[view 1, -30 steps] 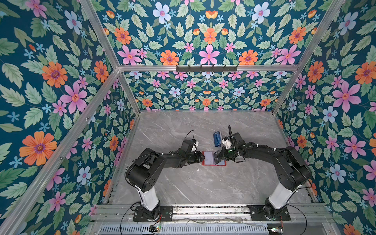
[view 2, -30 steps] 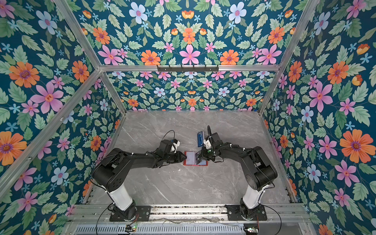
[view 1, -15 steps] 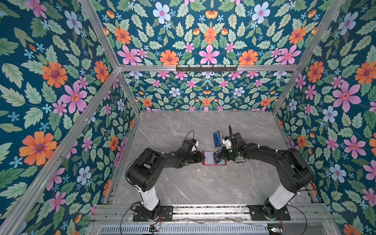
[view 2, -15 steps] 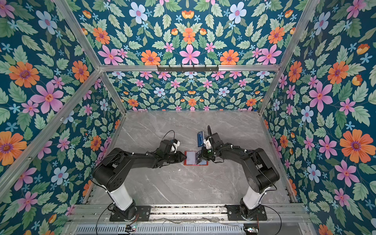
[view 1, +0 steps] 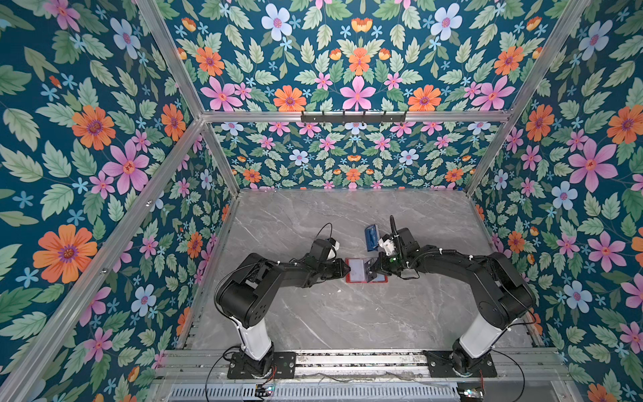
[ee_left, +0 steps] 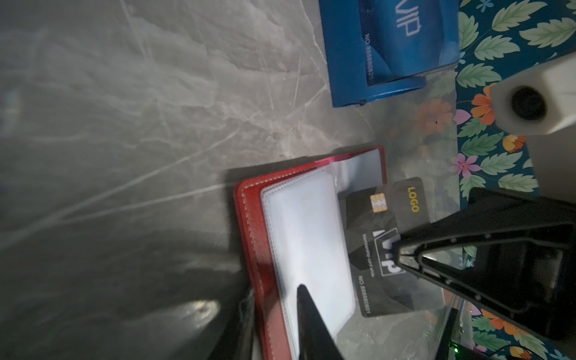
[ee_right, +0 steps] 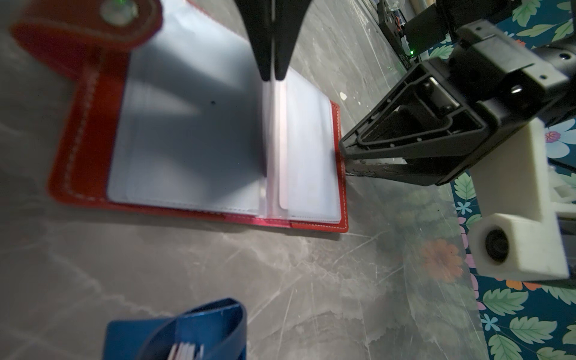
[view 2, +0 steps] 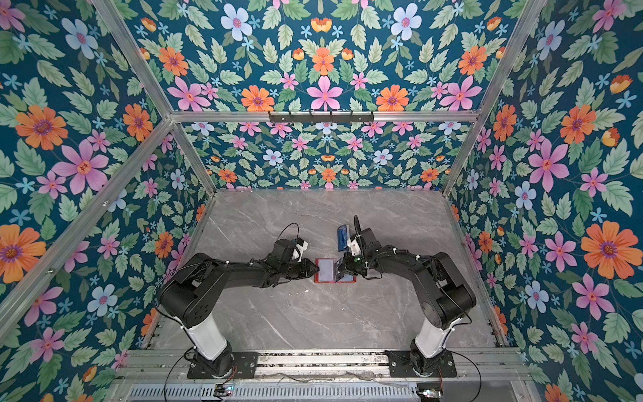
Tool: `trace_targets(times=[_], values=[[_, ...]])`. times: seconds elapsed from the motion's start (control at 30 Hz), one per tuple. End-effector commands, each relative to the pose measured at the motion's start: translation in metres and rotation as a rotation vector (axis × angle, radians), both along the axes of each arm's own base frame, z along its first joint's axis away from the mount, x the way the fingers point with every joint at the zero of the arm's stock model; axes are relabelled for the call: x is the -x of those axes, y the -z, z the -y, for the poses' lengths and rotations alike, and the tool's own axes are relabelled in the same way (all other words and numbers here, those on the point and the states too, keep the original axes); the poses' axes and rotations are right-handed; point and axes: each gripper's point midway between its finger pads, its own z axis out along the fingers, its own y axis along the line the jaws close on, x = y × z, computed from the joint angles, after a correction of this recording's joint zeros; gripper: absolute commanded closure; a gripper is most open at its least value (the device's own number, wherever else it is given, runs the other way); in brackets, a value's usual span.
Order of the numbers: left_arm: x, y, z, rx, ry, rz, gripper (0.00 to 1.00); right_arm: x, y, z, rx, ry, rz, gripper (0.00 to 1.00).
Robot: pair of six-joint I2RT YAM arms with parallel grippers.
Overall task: Insert credit cards into a card holder
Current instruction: Insert the credit card into the card slot.
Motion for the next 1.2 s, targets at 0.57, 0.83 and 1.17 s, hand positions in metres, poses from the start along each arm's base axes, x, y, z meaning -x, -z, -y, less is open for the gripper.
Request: trace_targets(times=[0.57, 0.83, 1.17], values=[[0.003, 0.016, -0.010, -0.068, -0.023, -0.038, 0.74, -0.002, -0.007, 0.004, 0.040, -0.002, 0.056, 1.00], [0.004, 0.018, -0.011, -0.072, -0.024, -0.042, 0.75, 0.000, -0.008, -0.003, 0.027, -0.031, 0.071, 1.00], [0.005, 0.019, -0.012, -0.077, -0.024, -0.044, 0.75, -0.001, 0.004, -0.003, 0.041, -0.026, 0.042, 1.00]])
